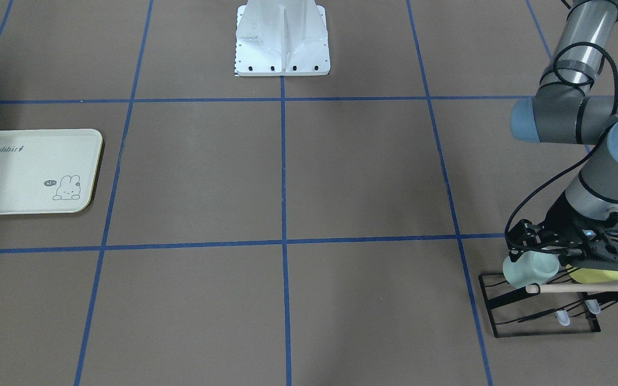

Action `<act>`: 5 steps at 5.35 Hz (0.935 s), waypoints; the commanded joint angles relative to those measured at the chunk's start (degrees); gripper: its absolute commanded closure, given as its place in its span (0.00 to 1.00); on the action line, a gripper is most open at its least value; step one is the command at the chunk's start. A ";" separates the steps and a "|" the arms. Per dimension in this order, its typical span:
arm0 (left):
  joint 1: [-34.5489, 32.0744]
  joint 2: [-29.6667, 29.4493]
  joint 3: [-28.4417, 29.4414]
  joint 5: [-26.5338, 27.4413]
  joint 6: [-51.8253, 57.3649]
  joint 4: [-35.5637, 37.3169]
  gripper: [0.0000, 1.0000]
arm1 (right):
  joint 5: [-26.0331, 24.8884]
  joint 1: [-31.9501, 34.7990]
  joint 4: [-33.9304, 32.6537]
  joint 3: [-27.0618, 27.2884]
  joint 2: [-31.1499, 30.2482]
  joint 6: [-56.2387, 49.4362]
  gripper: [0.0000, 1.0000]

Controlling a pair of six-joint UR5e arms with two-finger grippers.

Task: Left arm grabs green cup and hands to right arm on tray

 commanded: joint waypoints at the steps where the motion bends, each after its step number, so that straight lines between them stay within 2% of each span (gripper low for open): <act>1: 0.01 -0.26 1.07 0.00 0.05 0.00 0.40 | 0.00 -0.04 0.00 0.00 0.00 0.00 0.00; 2: -0.07 -0.27 0.82 0.00 0.05 0.00 0.57 | 0.00 -0.04 0.00 0.00 0.00 0.00 0.00; 3: -0.16 -0.27 0.03 -0.18 0.05 0.00 0.91 | 0.09 0.05 0.00 0.00 0.00 0.00 0.00; 4: -0.68 0.17 -2.68 -0.26 0.05 0.00 0.98 | 0.09 0.05 0.00 0.26 0.00 0.09 0.00; 5: -1.99 0.52 -5.49 -0.44 -0.03 0.26 0.99 | 0.09 -0.04 0.00 0.27 0.00 0.00 0.00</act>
